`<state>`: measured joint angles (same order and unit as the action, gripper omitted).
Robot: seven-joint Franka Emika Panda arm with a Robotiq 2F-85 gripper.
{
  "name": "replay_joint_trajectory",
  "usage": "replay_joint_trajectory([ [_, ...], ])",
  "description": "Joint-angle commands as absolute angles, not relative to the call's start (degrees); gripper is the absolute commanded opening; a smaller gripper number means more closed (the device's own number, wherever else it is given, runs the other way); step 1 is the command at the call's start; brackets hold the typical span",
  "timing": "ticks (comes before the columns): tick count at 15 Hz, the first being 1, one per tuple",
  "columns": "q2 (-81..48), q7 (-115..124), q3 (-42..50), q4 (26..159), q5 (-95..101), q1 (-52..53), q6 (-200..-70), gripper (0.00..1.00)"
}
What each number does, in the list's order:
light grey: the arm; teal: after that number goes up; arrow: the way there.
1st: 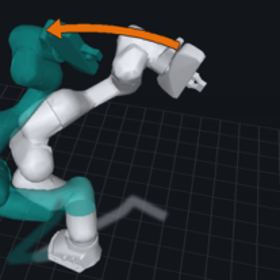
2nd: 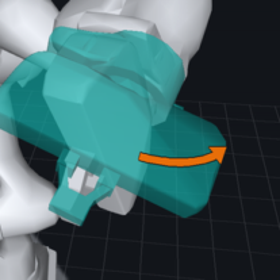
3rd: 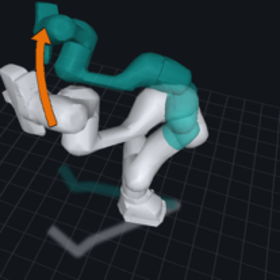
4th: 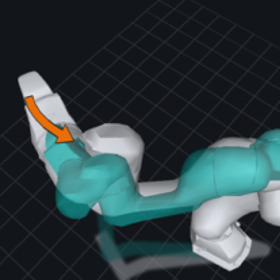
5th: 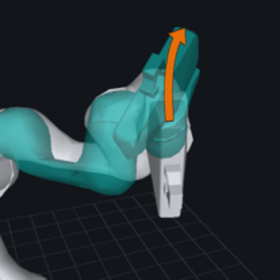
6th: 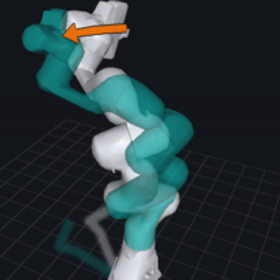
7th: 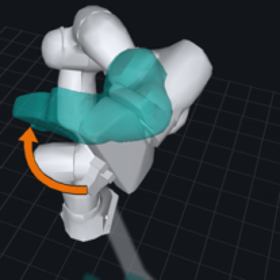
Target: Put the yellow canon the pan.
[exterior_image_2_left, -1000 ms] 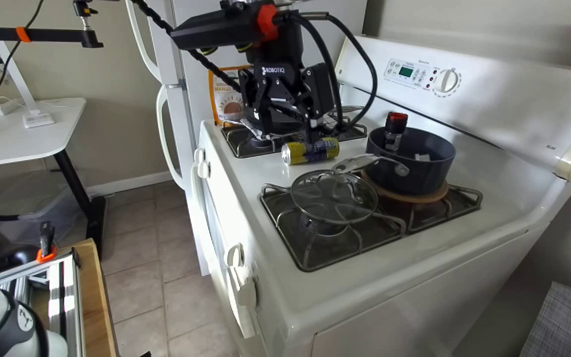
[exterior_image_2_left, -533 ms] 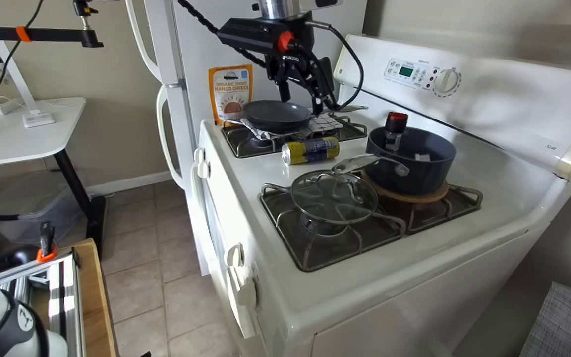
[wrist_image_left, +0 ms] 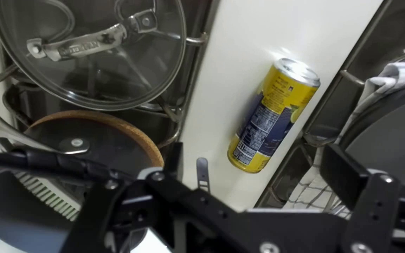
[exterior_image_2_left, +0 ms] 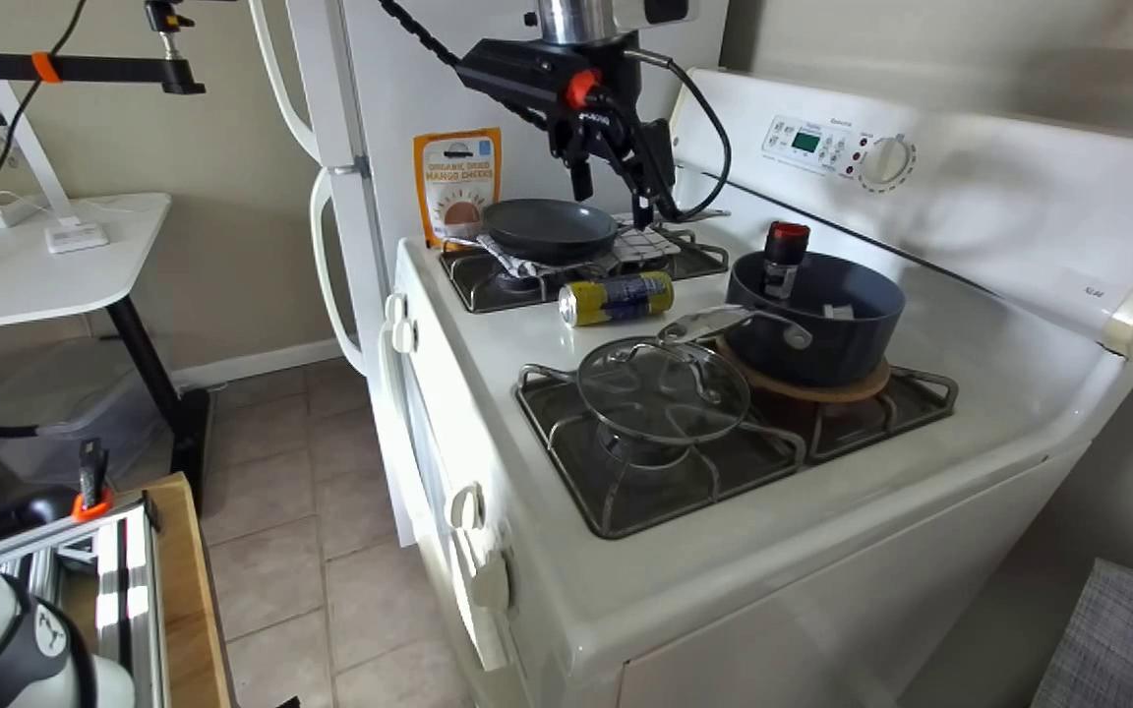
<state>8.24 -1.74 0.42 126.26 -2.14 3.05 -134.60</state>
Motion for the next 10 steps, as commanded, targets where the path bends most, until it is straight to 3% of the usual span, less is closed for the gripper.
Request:
replay_joint_trajectory([
  [1,3.4,10.9,-1.3,122.8,-1.0,1.8,-136.1,1.00],
  [7,-5.8,30.0,-2.1,116.3,3.9,2.9,-134.5,1.00],
  [10,-11.5,28.4,-1.9,112.8,1.5,3.8,-133.8,1.00],
])
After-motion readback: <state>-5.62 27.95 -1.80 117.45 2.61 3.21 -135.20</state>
